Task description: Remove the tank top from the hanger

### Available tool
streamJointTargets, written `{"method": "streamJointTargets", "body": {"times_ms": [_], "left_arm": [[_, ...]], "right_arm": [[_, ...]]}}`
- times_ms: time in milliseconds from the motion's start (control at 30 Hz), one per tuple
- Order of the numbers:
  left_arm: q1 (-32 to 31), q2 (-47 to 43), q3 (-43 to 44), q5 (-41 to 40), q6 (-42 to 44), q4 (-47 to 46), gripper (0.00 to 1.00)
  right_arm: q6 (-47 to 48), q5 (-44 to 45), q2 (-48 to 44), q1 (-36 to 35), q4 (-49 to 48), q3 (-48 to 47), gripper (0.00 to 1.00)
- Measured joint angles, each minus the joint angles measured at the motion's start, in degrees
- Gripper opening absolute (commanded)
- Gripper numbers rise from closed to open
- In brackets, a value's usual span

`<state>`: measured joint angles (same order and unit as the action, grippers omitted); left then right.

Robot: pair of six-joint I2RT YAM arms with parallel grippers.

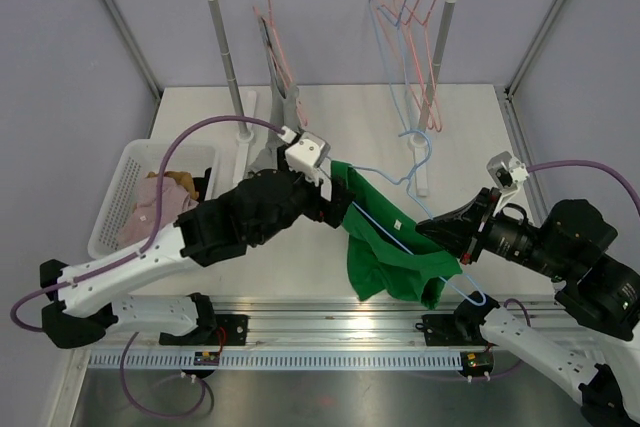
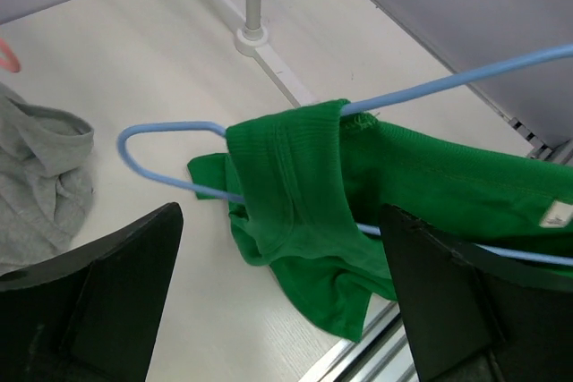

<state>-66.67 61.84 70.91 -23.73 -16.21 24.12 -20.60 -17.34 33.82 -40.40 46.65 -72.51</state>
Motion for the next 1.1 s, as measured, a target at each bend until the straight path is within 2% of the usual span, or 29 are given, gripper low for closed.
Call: {"method": "streamJointTargets", "body": {"times_ms": [67, 100, 167, 200, 233, 300, 333, 400, 633, 767, 900, 1100], "left_arm": [[-0.59, 2.62, 0.00, -1.01, 0.31, -1.33, 0.76], [-0.76, 3.65, 0.00, -1.42, 0.46, -1.73, 0.60], [-0.79, 4.85, 0.00, -2.16, 0.50, -2.54, 0.47], [-0.81, 5.18, -0.02, -2.40, 0.70, -3.10, 0.34], [-0.85, 5.29, -0.02, -2.64, 0.63, -3.63, 0.26], [-0.90, 5.29, -0.02, -3.21, 0.98, -4.33, 0.18], [-0.90, 5.27, -0.02, -3.69, 1.05, -4.72, 0.08], [-0.90, 5.27, -0.02, -4.87, 0.90, -4.68, 0.00], [-0.59, 3.69, -0.04, -17.79, -5.16, 2.14, 0.00], [4.94, -0.74, -0.74, -21.33, -11.93, 9.84, 0.00], [12.41, -7.93, -4.24, -18.64, -15.65, 12.68, 0.00], [15.45, -10.23, -6.51, -7.74, -15.17, 11.78, 0.00]], "right_arm": [[-0.28, -0.33, -0.70, 0.00, 0.02, 0.00, 0.00], [-0.35, -0.35, -0.96, 0.00, 0.04, 0.00, 0.00], [-0.46, -0.37, -1.46, 0.00, 0.13, 0.00, 0.00], [-0.46, -0.37, -1.64, 0.00, 0.33, 0.00, 0.00], [-0.46, -0.37, -1.75, 0.00, 0.59, 0.00, 0.00], [-0.44, -0.35, -1.90, 0.00, 0.90, 0.11, 0.00], [-0.42, -0.31, -2.03, 0.00, 0.94, 0.28, 0.00], [-0.17, -0.22, -2.40, 0.00, 0.96, 1.09, 0.00], [2.60, -2.05, -3.61, 0.00, 1.36, 5.55, 0.00], [4.85, -5.40, -5.44, -0.02, 1.22, 6.97, 0.00], [6.93, -7.61, -8.13, 0.00, 0.00, 7.58, 0.00], [8.87, -12.22, -10.21, 0.00, -6.56, 10.16, 0.00]]}}
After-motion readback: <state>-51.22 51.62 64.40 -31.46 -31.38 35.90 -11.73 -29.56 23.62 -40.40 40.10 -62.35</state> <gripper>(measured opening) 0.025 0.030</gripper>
